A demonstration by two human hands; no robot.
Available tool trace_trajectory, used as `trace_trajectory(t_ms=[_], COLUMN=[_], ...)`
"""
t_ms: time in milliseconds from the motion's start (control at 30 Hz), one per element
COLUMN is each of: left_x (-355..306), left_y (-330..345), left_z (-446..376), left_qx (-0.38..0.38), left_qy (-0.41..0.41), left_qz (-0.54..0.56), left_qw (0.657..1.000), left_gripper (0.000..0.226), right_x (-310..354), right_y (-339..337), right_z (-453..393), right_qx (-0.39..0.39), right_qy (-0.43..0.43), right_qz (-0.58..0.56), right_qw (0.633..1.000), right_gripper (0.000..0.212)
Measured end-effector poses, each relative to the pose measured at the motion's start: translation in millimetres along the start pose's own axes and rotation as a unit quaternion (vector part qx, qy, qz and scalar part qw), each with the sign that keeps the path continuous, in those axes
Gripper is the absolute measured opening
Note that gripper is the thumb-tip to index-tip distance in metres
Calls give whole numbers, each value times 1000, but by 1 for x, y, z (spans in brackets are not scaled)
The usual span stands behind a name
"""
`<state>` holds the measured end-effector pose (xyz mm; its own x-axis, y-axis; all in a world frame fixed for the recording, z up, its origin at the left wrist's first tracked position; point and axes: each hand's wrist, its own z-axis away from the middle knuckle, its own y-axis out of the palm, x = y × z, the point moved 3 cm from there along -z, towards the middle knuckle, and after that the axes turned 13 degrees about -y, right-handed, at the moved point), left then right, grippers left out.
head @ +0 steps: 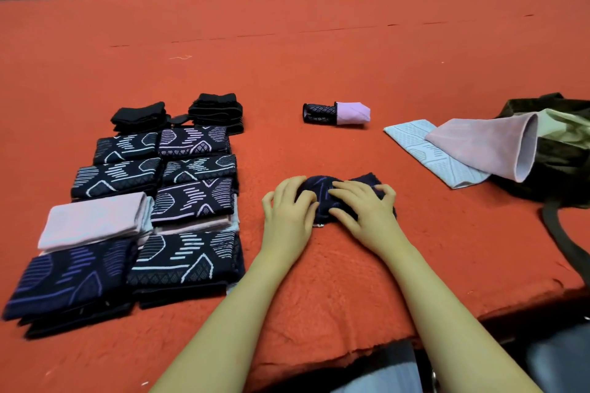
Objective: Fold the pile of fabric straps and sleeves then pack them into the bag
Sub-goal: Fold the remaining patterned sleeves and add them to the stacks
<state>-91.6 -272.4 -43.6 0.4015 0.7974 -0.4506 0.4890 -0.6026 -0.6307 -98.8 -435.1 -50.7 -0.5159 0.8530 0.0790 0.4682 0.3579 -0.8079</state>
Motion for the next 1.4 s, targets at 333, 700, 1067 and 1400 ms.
trace_trajectory(t_ms=[333, 700, 1067, 1400], left_x=[-4, -16, -6, -8], left_y=[-3, -38, -28, -3], left_z=[7, -24, -14, -44], left_qx=[-49, -30, 126, 277], left_qy=[63, -57, -183, -161], left_qz=[32, 161, -68, -81], left_qw=[996, 985, 973, 944], left_gripper=[10, 10, 34, 40], right_x=[-11, 1, 1, -4], right_y=[-4, -42, -37, -3], right_z=[-7, -34, -2, -32], right_qx=[-102, -203, -31, 189], right_qy=[120, 49, 174, 143], right_qz=[0, 146, 81, 37], right_qw=[988, 967, 981, 971], right_gripper=[31, 25, 31, 37])
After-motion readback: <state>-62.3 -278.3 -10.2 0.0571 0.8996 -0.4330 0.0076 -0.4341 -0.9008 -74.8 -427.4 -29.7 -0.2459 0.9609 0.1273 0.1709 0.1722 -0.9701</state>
